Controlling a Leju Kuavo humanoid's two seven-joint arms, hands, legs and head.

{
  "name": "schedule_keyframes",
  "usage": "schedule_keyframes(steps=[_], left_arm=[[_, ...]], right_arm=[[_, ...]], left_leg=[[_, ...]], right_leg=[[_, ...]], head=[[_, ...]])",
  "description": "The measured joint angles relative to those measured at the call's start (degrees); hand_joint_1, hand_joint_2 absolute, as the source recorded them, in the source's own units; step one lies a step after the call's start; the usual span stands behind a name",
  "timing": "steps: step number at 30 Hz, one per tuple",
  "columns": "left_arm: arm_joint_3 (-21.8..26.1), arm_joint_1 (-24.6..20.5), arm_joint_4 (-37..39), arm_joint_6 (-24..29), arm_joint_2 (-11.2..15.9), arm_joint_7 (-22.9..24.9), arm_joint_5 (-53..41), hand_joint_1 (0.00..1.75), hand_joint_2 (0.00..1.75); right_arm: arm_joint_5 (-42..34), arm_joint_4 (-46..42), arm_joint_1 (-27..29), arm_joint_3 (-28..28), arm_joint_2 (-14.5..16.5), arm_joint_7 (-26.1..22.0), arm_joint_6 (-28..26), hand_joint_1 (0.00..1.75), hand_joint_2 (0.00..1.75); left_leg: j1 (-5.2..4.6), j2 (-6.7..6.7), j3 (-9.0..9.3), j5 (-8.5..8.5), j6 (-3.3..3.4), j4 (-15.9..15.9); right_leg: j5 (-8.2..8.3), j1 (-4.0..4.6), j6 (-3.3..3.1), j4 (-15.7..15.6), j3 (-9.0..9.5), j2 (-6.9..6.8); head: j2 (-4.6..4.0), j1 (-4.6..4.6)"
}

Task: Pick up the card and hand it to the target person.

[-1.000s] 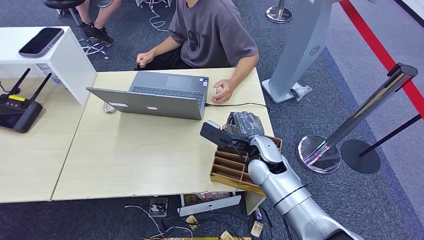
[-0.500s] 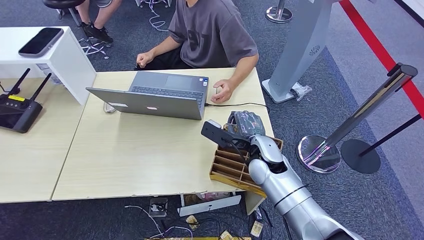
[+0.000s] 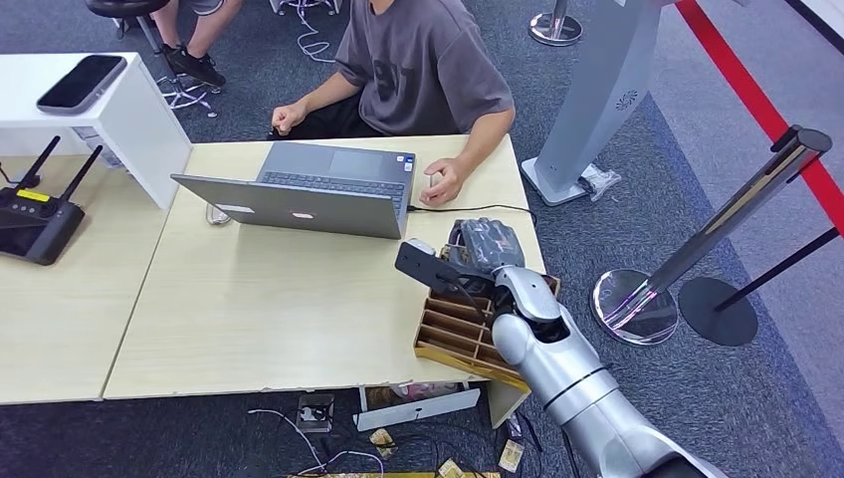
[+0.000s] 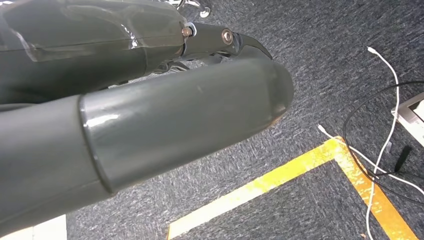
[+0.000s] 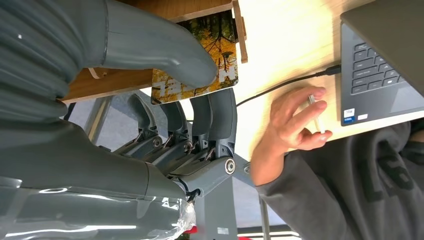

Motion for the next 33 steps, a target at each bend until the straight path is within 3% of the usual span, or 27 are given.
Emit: schedule_keyframes(steps=[21,33], left_arm=[[1.0,0.0,0.0,-0.1,0.0,-0.2,-0.1,0.00,0.00],[1.5,0.1,0.0,-0.1,0.0,0.0,-0.1,0.00,0.00]], right_arm=[[-0.2,-2.5,-0.7,0.2,0.2,0.3,0.3,1.46,1.75],[-0.6,-10.2,-1.4,-0.7,-1.4,3.3,0.8,1.47,1.75]], left_leg=[[0.00,0.00,0.02,0.00,0.00,0.0],[-0.01,0.02,0.02,0.00,0.00,0.0]], right_leg=[[0.00,0.00,0.00,0.0,0.00,0.01],[0.00,0.00,0.00,0.0,-0.01,0.01]], head=[[0.00,0.01],[0.00,0.01]])
